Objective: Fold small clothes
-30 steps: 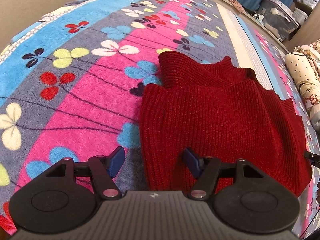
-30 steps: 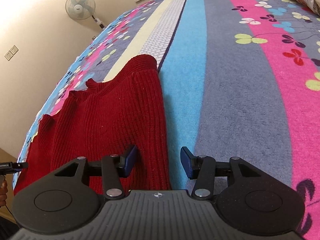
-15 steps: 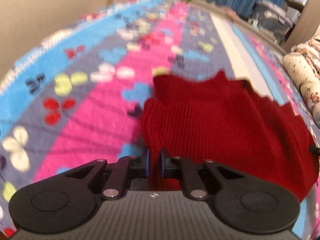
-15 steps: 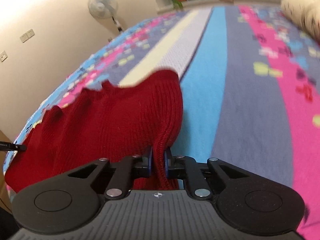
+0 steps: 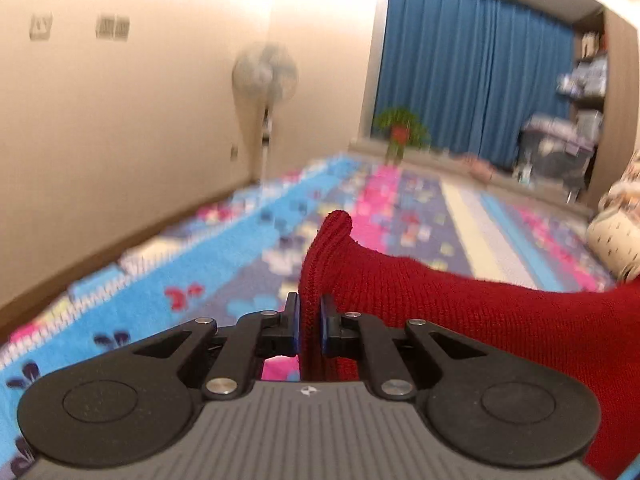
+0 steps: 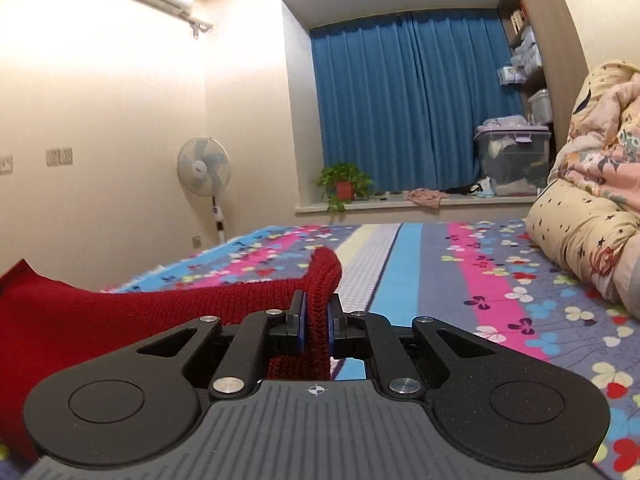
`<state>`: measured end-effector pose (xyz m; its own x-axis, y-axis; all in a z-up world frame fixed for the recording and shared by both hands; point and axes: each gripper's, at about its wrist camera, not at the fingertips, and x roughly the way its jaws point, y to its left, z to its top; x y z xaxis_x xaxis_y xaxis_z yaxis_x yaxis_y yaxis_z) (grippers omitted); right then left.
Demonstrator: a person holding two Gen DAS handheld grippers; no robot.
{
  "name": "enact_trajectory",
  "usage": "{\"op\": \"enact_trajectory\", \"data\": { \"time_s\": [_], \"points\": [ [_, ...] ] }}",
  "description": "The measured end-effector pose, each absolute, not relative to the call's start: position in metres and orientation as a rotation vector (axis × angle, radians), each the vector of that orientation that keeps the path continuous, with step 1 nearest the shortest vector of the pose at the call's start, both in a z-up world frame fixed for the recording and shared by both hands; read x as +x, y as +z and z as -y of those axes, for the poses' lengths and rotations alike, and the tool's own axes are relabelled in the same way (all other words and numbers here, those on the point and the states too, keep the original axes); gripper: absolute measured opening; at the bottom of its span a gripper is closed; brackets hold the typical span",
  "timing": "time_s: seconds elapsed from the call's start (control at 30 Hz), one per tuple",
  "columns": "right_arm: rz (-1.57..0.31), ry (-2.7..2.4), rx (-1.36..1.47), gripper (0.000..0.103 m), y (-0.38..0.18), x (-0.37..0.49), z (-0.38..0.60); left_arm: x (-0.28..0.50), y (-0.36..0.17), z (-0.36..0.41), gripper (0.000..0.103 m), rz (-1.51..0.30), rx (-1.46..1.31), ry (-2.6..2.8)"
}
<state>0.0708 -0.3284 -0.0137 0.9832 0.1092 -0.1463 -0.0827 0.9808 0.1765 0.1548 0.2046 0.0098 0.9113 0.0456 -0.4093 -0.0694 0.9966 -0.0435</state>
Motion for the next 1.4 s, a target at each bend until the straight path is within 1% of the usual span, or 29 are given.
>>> {"op": "enact_trajectory", "data": {
  "time_s": [0.03, 0.07, 0.1, 0.13, 0.17, 0.2, 0.3, 0.37, 0.5, 0.57, 0.6, 0.63, 0.67, 0.7, 0.73, 0.77, 0.8, 0.83, 0.87, 0.9, 1.0, 1.03, 1.1, 1.13, 1.17, 1.2, 1.27, 1.33, 1.4],
  "points": [
    [-0.213, 0.092, 0.178, 0.009, -0.021, 0.082, 0.329, 0.167, -0.001, -0.205, 0.011, -0.492, -0.048, 0.061],
    [-0.297, 0.078, 0.179, 0.010, -0.032, 0.095, 0.330, 0.183, -0.019, -0.206, 0.011, -0.616, -0.042, 0.053],
    [-0.417, 0.074, 0.186, 0.010, -0.046, 0.112, 0.330, 0.196, -0.034, -0.207, 0.011, -0.734, -0.036, 0.051],
    [-0.594, 0.091, 0.219, 0.010, -0.067, 0.133, 0.332, 0.206, -0.053, -0.209, 0.013, -0.857, -0.040, 0.068],
    [-0.719, 0.090, 0.250, 0.013, -0.087, 0.144, 0.336, 0.210, -0.063, -0.211, 0.013, -0.914, -0.073, 0.056],
    [-0.786, 0.087, 0.289, 0.014, -0.102, 0.149, 0.341, 0.211, -0.064, -0.212, 0.012, -0.917, -0.097, 0.047],
    [-0.779, 0.097, 0.338, 0.015, -0.102, 0.151, 0.352, 0.208, -0.057, -0.215, 0.012, -0.881, -0.107, 0.040],
    [-0.752, 0.096, 0.336, 0.011, -0.096, 0.147, 0.354, 0.209, -0.058, -0.219, 0.012, -0.884, -0.141, 0.043],
    [-0.622, 0.073, 0.345, 0.010, -0.075, 0.136, 0.351, 0.197, -0.042, -0.227, 0.011, -0.783, -0.153, 0.038],
    [-0.625, 0.065, 0.346, 0.010, -0.074, 0.136, 0.352, 0.196, -0.047, -0.226, 0.011, -0.824, -0.138, 0.028],
    [-0.662, 0.056, 0.354, 0.011, -0.081, 0.141, 0.351, 0.200, -0.052, -0.224, 0.013, -0.863, -0.121, 0.016],
    [-0.726, 0.058, 0.383, 0.016, -0.091, 0.144, 0.352, 0.200, -0.057, -0.223, 0.018, -0.911, -0.104, -0.013],
    [-0.779, 0.067, 0.409, 0.016, -0.099, 0.147, 0.354, 0.198, -0.059, -0.222, 0.020, -0.935, -0.087, -0.031],
    [-0.801, 0.059, 0.412, 0.017, -0.101, 0.145, 0.353, 0.193, -0.055, -0.221, 0.032, -0.926, -0.058, -0.015],
    [-0.787, 0.040, 0.387, 0.022, -0.097, 0.142, 0.352, 0.185, -0.048, -0.221, 0.048, -0.896, -0.032, 0.016],
    [-0.761, 0.034, 0.355, 0.024, -0.091, 0.137, 0.350, 0.177, -0.041, -0.222, 0.053, -0.864, -0.029, 0.026],
    [-0.736, 0.036, 0.323, 0.026, -0.084, 0.133, 0.348, 0.170, -0.036, -0.223, 0.055, -0.844, -0.042, 0.013],
    [-0.714, 0.050, 0.304, 0.035, -0.077, 0.128, 0.345, 0.163, -0.031, -0.225, 0.055, -0.830, -0.059, -0.011],
    [-0.699, 0.065, 0.303, 0.048, -0.072, 0.124, 0.344, 0.156, -0.028, -0.224, 0.055, -0.820, -0.070, -0.039],
    [-0.690, 0.077, 0.316, 0.052, -0.069, 0.120, 0.344, 0.149, -0.025, -0.222, 0.055, -0.810, -0.064, -0.065],
    [-0.687, 0.127, 0.342, 0.052, -0.065, 0.111, 0.344, 0.138, -0.023, -0.208, 0.055, -0.797, -0.003, -0.137],
    [-0.695, 0.142, 0.342, 0.052, -0.065, 0.111, 0.343, 0.136, -0.027, -0.203, 0.055, -0.810, 0.013, -0.173],
    [-0.754, 0.174, 0.309, 0.052, -0.073, 0.113, 0.338, 0.137, -0.044, -0.195, 0.055, -0.892, 0.059, -0.228],
    [-0.807, 0.177, 0.269, 0.057, -0.083, 0.115, 0.333, 0.139, -0.057, -0.191, 0.057, -0.951, 0.120, -0.224],
    [-0.838, 0.173, 0.250, 0.072, -0.091, 0.117, 0.330, 0.139, -0.067, -0.188, 0.061, -0.977, 0.173, -0.209],
    [-0.857, 0.156, 0.256, 0.075, -0.095, 0.117, 0.330, 0.137, -0.068, -0.187, 0.067, -0.965, 0.192, -0.197],
    [-0.863, 0.140, 0.299, 0.068, -0.090, 0.115, 0.334, 0.134, -0.060, -0.191, 0.067, -0.949, 0.137, -0.182],
    [-0.829, 0.130, 0.283, 0.061, -0.074, 0.105, 0.334, 0.126, -0.053, -0.191, 0.066, -0.913, 0.138, -0.153],
    [-0.778, 0.111, 0.245, 0.061, -0.054, 0.091, 0.336, 0.115, -0.041, -0.189, 0.066, -0.862, 0.132, -0.131]
  ]
}}
